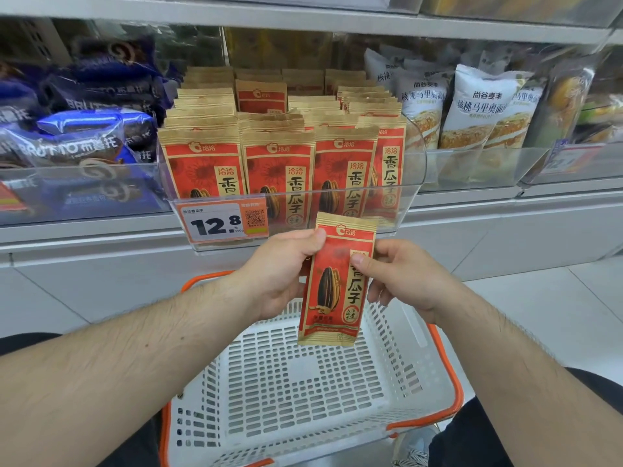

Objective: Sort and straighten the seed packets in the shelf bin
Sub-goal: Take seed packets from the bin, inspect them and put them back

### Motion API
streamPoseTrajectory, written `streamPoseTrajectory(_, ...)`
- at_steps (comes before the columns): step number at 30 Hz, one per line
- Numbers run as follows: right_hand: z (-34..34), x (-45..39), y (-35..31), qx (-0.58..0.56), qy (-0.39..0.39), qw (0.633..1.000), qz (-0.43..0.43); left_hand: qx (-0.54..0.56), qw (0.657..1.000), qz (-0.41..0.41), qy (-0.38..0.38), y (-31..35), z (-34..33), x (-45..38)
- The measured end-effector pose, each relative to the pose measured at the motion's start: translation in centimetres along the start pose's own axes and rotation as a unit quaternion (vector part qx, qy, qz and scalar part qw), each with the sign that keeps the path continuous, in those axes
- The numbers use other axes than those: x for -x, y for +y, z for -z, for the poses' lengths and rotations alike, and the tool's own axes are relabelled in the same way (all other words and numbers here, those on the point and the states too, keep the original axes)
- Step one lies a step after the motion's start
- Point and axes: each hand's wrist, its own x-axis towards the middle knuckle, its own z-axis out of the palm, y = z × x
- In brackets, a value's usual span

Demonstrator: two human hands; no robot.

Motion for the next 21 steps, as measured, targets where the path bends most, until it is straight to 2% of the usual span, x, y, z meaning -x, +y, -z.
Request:
streamPoseTrajectory(8,-0.1,0.6,-2.2,-0.079,0.044,0.993,0.069,0.027,0.996,-0.083,0.032,3.0,-0.3,0.6)
streamPoseTrajectory(14,-0.3,0.7,-4.0,-0.105,0.073,0.988,0.088,0.031,0.993,-0.109,0.009,4.4,-0.1,1.5)
streamPoseTrajectory(21,-0.2,0.4,-7.8,-0.163,0.078,0.977,0.110,0.007,0.977,-0.213,0.023,7.8,0.4,2.0)
